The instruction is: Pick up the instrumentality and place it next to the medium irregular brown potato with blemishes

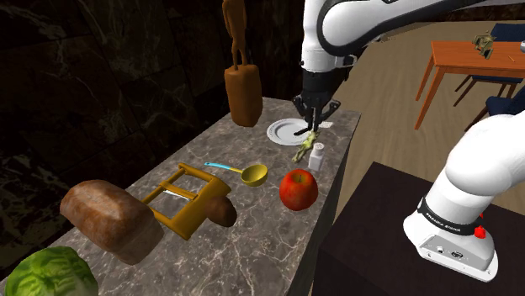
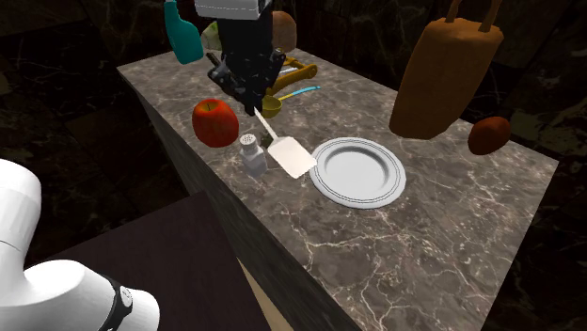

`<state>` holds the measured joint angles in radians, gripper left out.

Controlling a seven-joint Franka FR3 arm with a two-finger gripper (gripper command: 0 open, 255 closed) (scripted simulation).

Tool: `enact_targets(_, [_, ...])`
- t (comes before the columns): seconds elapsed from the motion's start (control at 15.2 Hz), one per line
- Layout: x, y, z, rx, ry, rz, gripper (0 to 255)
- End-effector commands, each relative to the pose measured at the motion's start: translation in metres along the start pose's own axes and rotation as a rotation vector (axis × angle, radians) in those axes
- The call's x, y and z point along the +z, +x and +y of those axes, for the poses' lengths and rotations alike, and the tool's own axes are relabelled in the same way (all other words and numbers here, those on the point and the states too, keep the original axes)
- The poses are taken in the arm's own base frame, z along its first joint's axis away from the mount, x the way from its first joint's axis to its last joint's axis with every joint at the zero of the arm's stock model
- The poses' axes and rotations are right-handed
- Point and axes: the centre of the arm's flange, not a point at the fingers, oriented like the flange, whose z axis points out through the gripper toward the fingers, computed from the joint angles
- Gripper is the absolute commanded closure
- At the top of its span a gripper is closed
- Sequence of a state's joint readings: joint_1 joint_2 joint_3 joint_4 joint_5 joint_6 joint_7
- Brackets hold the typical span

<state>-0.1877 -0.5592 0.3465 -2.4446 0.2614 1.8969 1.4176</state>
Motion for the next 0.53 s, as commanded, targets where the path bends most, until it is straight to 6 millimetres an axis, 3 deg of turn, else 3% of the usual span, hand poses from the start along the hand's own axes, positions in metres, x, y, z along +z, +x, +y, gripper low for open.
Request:
enact_targets(0.0, [0.0,-0.026,0.0,0.001,0.0,0.0,255])
enact_targets(0.46, [0.006,-0.118,-0.004,0.001,0.0,0.0,255])
